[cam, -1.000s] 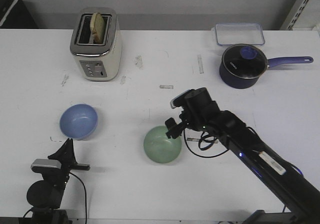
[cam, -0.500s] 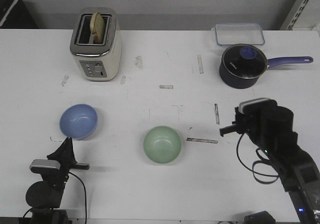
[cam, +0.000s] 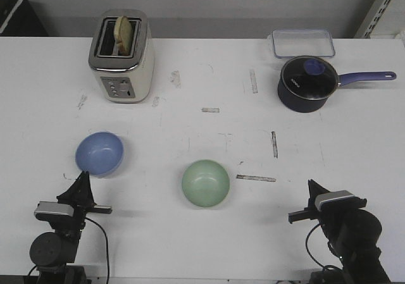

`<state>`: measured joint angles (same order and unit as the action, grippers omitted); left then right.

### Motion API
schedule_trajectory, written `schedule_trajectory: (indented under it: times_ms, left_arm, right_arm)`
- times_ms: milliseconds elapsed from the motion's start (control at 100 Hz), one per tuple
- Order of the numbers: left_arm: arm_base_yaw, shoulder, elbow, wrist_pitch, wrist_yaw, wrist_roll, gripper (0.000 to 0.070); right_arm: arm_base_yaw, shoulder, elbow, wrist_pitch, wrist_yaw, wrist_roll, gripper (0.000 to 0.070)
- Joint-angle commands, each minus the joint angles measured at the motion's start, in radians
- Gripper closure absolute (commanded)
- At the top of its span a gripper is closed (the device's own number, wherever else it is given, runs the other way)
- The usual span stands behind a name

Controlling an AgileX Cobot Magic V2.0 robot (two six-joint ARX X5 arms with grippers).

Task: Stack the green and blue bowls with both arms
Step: 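Release the green bowl and retract the right gripper to rest, then reach the left gripper to the light blue bowl rim and grasp it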

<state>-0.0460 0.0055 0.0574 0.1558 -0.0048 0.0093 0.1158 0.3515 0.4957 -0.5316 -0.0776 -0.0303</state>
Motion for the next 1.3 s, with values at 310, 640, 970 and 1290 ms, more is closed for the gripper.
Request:
schedule_trajectory:
  times_ms: [310, 640, 970, 1290]
  left_arm:
    - [0.001, 0.268, 0.521, -0.299, -0.016, -0.015, 0.0642]
    - [0.026, 0.694, 0.832, -0.546, -0.098, -0.021, 0.0082]
    - [0.167, 1.068, 0.836, -0.575, 0.042, -0.087, 0.0121]
    - [0.256, 1.289, 0.836, -0.556, 0.137, -0.109, 0.0373]
  right_arm:
    - [0.002, -0.042, 0.005, 0.068, -0.002, -0.011, 0.07]
    - [0.003, -0.042, 0.005, 0.066, -0.002, -0.011, 0.07]
    - [0.003, -0.042, 0.005, 0.062, -0.002, -0.011, 0.07]
    - [0.003, -0.042, 0.005, 0.059, -0.002, -0.011, 0.07]
